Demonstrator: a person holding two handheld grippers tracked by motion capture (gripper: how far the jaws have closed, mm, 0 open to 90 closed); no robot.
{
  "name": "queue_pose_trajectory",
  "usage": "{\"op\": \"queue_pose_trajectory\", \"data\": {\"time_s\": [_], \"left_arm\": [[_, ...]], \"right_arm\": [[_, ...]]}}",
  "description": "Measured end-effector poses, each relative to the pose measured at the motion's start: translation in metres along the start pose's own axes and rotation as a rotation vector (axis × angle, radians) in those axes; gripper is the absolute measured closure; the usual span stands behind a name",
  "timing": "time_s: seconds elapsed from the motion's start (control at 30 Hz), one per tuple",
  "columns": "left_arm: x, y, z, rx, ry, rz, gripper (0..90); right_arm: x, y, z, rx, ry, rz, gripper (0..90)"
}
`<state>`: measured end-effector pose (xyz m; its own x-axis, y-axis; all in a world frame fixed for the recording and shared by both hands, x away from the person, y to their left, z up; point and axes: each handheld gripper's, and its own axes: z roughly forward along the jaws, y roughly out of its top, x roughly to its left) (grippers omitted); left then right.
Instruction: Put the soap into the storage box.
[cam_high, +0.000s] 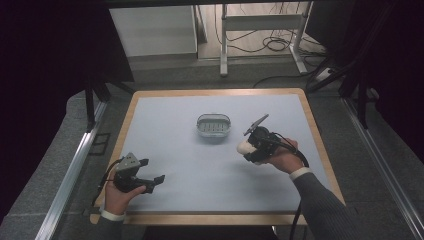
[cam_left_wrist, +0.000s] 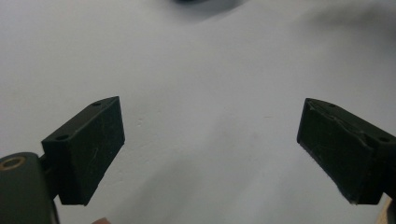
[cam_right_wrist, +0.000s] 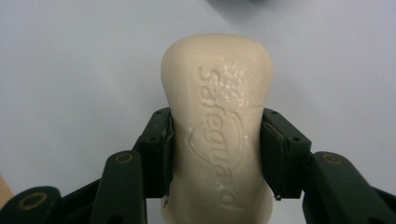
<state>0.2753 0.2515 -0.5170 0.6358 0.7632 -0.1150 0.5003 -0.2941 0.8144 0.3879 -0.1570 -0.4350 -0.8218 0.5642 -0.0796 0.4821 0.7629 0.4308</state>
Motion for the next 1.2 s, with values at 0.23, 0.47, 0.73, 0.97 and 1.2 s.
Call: {"op": "queue_pose_trajectory", "data": {"time_s": [0.23,0.47,0.73,0.97,1.2], "left_arm": [[0.0,0.0,0.001,0.004,0.001,0.003,8.0],[0.0,0.0,0.0,0.003,0.001,0.003,8.0],[0.0,0.0,0.001,0.001,-0.003,0.002,8.0],[-0.001,0.0,0.001,0.0,-0.004,0.004,8.0],[-0.002,-0.001,0.001,0.002,-0.003,0.005,8.0]], "right_arm": [[-0.005,0.01,0.003,0.0,0.003,-0.032,49.3],[-0.011,0.019,0.006,-0.008,0.008,-0.042,49.3],[-0.016,0.03,0.007,-0.028,0.014,-0.049,49.3],[-0.021,0.04,0.008,-0.04,0.016,-0.064,49.3],[-0.027,0.05,0.009,-0.043,0.015,-0.073,49.3]]}}
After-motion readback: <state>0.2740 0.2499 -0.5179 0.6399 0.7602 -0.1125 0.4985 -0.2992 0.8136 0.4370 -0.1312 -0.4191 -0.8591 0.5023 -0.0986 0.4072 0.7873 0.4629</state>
